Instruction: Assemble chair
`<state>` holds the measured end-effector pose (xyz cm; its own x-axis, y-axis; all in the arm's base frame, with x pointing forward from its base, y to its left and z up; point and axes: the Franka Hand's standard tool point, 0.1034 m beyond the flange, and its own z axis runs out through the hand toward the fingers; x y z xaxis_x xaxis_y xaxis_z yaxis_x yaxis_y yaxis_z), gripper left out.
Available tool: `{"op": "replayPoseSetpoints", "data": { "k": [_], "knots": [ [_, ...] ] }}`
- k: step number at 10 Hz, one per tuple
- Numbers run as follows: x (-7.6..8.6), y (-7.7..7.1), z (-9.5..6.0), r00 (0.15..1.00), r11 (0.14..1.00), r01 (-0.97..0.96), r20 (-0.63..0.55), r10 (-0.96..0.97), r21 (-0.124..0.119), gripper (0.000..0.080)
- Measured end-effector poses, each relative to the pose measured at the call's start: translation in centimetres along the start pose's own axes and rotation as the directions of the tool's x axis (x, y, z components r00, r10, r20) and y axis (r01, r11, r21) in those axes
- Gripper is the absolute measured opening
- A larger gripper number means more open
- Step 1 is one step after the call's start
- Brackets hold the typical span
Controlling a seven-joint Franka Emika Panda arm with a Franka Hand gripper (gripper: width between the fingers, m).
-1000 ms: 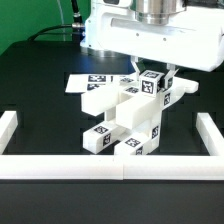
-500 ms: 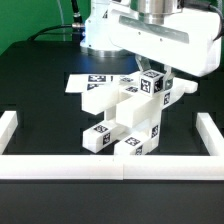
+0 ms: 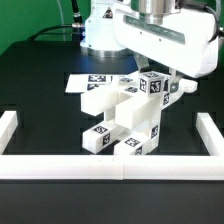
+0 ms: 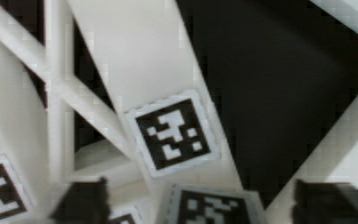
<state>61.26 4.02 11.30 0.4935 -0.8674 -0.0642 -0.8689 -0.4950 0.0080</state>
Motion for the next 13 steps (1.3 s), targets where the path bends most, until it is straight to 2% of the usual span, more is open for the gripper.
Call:
{"op": "replayPoseSetpoints", "data": {
  "k": [1, 2, 5, 7, 9, 10, 12, 13],
  "knots": [
    [0.01, -0.01, -0.11, 0.999, 0.999, 0.053, 0.000, -0.053, -0.006, 0.0596],
    [0.02, -0.09, -0.18, 0.987, 0.987, 0.163, -0.001, -0.163, -0.006, 0.0639],
    [0.22, 0.02, -0.13, 0.892, 0.892, 0.452, 0.000, -0.452, -0.007, 0.0647],
    [0.30, 0.08, -0.10, 0.781, 0.781, 0.625, 0.002, -0.625, -0.007, 0.0649],
    [0.51, 0.21, -0.10, 0.649, 0.648, 0.761, 0.002, -0.761, -0.019, 0.0649],
    [0.51, 0.20, -0.11, 0.617, 0.617, 0.787, 0.002, -0.787, -0.019, 0.0649],
    [0.81, 0.34, -0.15, 0.454, 0.454, 0.891, 0.007, -0.891, -0.031, 0.0649],
    [0.82, 0.32, -0.18, 0.402, 0.401, 0.915, 0.008, -0.916, -0.032, 0.0649]
  ]
}}
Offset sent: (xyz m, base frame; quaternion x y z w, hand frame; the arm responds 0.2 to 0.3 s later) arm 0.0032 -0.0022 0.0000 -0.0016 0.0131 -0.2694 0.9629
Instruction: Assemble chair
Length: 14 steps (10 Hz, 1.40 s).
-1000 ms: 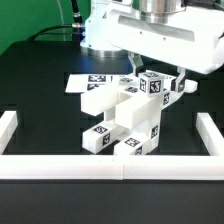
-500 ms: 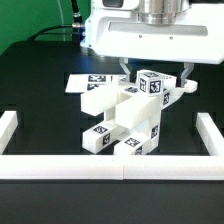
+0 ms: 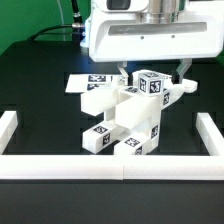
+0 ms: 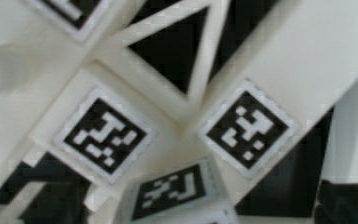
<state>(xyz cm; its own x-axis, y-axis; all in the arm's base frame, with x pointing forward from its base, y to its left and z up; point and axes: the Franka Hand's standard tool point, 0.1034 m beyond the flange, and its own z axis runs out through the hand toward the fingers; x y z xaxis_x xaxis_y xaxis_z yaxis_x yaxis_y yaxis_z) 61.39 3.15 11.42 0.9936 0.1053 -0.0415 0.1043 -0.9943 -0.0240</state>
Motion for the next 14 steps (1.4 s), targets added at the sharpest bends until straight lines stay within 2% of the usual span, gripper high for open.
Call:
{"op": "replayPoseSetpoints", "data": {
  "k": [3, 5, 7, 8, 11, 14],
  "knots": [
    [-0.08, 0.40, 0.07, 0.984, 0.984, 0.175, 0.001, -0.175, 0.000, 0.0649],
    [-0.10, 0.46, 0.10, 0.982, 0.982, 0.191, 0.002, -0.191, 0.001, 0.0649],
    [-0.10, 0.48, 0.10, 0.982, 0.982, 0.191, 0.002, -0.191, 0.001, 0.0383],
    [-0.10, 0.48, 0.10, 0.982, 0.982, 0.191, 0.002, -0.191, 0.001, 0.0285],
    [-0.10, 0.48, 0.10, 0.987, 0.987, 0.164, 0.002, -0.164, 0.001, 0.0287],
    [-0.10, 0.42, 0.10, 0.997, 0.997, -0.076, 0.002, 0.076, 0.002, 0.0287]
  ]
}}
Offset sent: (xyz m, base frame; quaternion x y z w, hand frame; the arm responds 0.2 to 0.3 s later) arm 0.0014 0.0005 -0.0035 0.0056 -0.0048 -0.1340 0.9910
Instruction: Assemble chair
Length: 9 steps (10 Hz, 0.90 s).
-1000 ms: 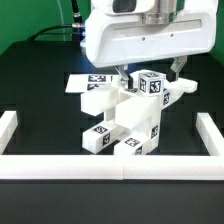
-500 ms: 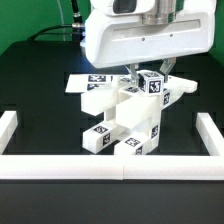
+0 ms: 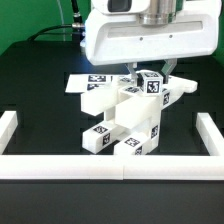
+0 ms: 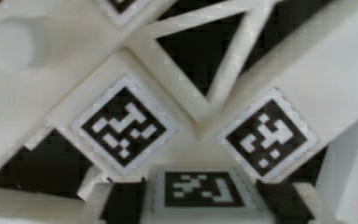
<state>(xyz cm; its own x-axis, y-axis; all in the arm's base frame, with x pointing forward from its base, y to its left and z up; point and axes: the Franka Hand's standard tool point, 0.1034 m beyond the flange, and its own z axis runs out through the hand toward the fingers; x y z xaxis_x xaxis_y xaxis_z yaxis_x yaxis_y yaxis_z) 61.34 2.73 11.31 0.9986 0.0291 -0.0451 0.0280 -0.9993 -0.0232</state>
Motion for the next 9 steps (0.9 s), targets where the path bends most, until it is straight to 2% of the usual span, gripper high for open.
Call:
{"op": "replayPoseSetpoints", "data": {
  "k": [4, 9],
  "knots": [
    [0.00, -0.08, 0.00, 0.973, 0.973, -0.232, 0.000, 0.232, 0.001, 0.0288],
    [0.00, -0.27, 0.01, 0.852, 0.852, -0.523, 0.001, 0.523, 0.002, 0.0288]
  ]
}}
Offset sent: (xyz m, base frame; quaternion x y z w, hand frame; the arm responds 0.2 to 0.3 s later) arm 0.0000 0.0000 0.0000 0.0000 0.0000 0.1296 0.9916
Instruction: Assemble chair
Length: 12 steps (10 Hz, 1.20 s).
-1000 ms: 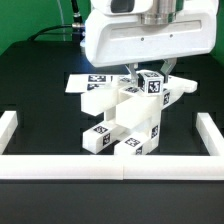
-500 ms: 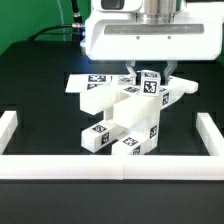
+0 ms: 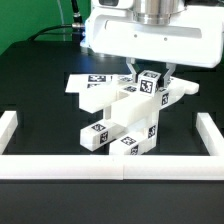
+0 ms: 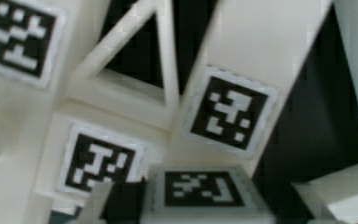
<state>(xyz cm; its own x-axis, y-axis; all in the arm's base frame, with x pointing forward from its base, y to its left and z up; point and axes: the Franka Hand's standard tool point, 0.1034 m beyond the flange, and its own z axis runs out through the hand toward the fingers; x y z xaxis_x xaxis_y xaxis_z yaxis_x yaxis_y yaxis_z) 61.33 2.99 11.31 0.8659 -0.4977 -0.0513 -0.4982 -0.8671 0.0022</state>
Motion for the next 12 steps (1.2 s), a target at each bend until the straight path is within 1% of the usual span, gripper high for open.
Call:
{"op": "replayPoseSetpoints", "data": {
  "k": [2, 4, 6, 7, 8, 9, 10, 11, 12],
  "knots": [
    [0.07, 0.05, -0.02, 0.995, 0.995, -0.102, 0.007, 0.101, 0.013, 0.0288],
    [0.03, -0.01, -0.01, 0.978, 0.978, -0.208, 0.010, 0.208, 0.014, 0.0288],
    [0.02, -0.03, -0.01, 0.976, 0.976, -0.219, 0.011, 0.218, 0.015, 0.0288],
    [0.02, -0.03, -0.01, 0.976, 0.976, -0.218, 0.011, 0.218, 0.015, 0.0362],
    [0.01, -0.04, -0.01, 0.976, 0.976, -0.216, 0.011, 0.215, 0.015, 0.0543],
    [0.03, 0.00, 0.00, 0.983, 0.983, -0.182, 0.008, 0.182, 0.012, 0.0543],
    [0.10, 0.06, 0.02, 0.995, 0.995, -0.097, -0.005, 0.097, -0.005, 0.0627],
    [0.42, -0.06, -0.09, 0.997, 0.997, 0.069, -0.031, -0.070, -0.021, 0.0643],
    [0.45, -0.14, -0.13, 0.993, 0.993, 0.113, -0.032, -0.114, -0.019, 0.0643]
  ]
}}
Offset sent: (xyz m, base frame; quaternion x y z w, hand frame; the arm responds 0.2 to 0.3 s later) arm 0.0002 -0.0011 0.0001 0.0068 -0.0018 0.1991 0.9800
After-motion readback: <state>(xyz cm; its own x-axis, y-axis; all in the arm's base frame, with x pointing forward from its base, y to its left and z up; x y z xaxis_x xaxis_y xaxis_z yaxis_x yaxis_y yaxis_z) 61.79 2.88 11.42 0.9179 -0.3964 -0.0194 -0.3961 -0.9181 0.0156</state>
